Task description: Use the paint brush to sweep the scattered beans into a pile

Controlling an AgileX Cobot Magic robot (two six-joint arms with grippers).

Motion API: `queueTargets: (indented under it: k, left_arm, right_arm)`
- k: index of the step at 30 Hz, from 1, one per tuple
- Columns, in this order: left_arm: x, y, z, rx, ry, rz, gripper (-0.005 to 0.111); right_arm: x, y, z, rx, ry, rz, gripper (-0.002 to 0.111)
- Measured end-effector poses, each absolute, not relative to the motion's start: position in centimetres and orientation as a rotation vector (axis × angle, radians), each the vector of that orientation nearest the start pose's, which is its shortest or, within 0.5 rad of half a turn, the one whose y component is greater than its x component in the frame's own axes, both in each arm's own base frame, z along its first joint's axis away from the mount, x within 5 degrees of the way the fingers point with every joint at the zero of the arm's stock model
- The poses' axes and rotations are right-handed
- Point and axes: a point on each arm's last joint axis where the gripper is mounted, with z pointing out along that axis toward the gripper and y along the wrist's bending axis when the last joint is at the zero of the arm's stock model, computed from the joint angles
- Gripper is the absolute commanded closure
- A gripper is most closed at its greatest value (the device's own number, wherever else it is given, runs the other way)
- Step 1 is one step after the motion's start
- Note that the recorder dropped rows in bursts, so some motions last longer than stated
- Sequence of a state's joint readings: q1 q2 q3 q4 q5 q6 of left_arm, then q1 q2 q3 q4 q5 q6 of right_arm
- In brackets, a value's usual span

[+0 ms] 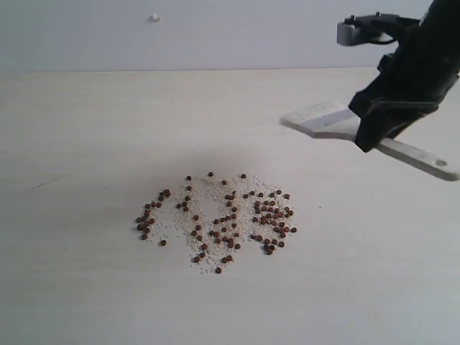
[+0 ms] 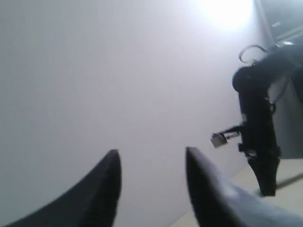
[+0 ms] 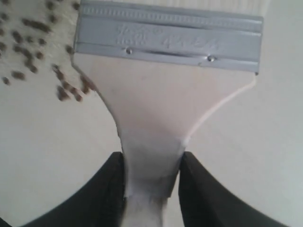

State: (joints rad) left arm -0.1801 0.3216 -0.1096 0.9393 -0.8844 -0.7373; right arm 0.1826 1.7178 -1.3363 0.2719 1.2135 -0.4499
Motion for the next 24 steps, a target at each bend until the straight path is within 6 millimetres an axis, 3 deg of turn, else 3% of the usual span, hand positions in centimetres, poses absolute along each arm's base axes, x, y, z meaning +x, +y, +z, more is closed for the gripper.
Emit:
queueTargets:
  k: [2, 6, 10, 14, 16, 17, 18, 22, 24]
  left_arm:
    - [5.3, -7.3, 28.0, 0.799, 0.960, -0.503, 0.033]
    - [6.5, -9.0, 28.1, 1.104, 0.784, -0.493, 0.034]
    - [8.7, -9.5, 27.4, 1.164, 0.762, -0.404, 0.034]
    - [14.1, -11.3, 28.0, 1.252, 0.732, -0.271, 0.034]
    - [18.2, -14.3, 28.7, 1.378, 0.767, -0.135, 0.034]
    - [19.0, -15.2, 29.1, 1.405, 0.761, -0.095, 0.034]
    - [20.5, -17.4, 29.3, 1.475, 0.752, -0.015, 0.034]
    - [23.1, -23.2, 28.5, 1.668, 0.639, 0.187, 0.034]
    - [23.9, -24.8, 27.5, 1.726, 0.609, 0.218, 0.034]
  right_arm:
    - [32.5, 8.9, 26.8, -0.793, 2.860, 0.459, 0.108]
    - [33.0, 10.3, 29.4, -0.818, 2.700, 0.648, 0.108]
    - [33.2, 10.6, 30.2, -0.841, 2.656, 0.662, 0.108]
    - [33.5, 10.6, 31.2, -0.853, 2.623, 0.637, 0.108]
    - [34.1, 10.7, 31.0, -0.854, 2.626, 0.639, 0.108]
    - [34.3, 10.7, 30.7, -0.853, 2.632, 0.641, 0.108]
    - [34.6, 10.7, 30.1, -0.853, 2.650, 0.645, 0.108]
    - [35.4, 11.0, 28.8, -0.821, 2.690, 0.686, 0.108]
    - [35.4, 11.2, 28.7, -0.810, 2.690, 0.709, 0.108]
